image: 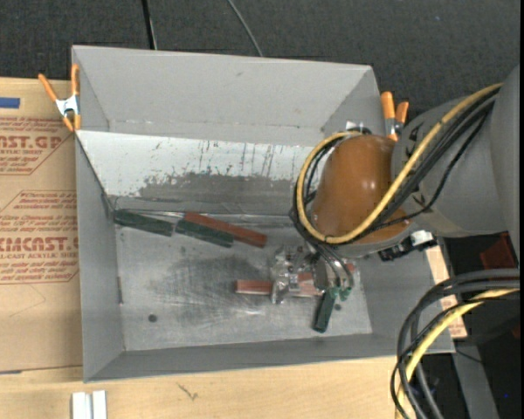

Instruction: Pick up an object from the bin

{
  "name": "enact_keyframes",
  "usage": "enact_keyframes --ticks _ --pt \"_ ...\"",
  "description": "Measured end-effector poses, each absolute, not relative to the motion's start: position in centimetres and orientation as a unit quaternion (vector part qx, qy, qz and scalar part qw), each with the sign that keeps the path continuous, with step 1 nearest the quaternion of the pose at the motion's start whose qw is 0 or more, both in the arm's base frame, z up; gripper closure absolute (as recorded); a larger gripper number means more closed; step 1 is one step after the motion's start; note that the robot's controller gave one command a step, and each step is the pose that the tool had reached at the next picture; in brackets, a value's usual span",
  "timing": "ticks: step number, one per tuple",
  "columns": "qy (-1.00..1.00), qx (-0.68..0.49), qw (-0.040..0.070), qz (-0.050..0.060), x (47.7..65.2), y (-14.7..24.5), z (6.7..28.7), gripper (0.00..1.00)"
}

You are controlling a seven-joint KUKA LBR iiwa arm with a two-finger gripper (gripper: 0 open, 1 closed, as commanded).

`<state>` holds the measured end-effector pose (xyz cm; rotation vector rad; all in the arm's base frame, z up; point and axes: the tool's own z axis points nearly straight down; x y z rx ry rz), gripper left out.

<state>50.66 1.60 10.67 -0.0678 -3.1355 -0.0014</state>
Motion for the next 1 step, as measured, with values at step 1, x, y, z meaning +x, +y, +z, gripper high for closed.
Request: enact_keyframes --ticks 1 --pt "-1.000 -0.022 -0.001 -0.001 50.78 1.62 12.87 1.00"
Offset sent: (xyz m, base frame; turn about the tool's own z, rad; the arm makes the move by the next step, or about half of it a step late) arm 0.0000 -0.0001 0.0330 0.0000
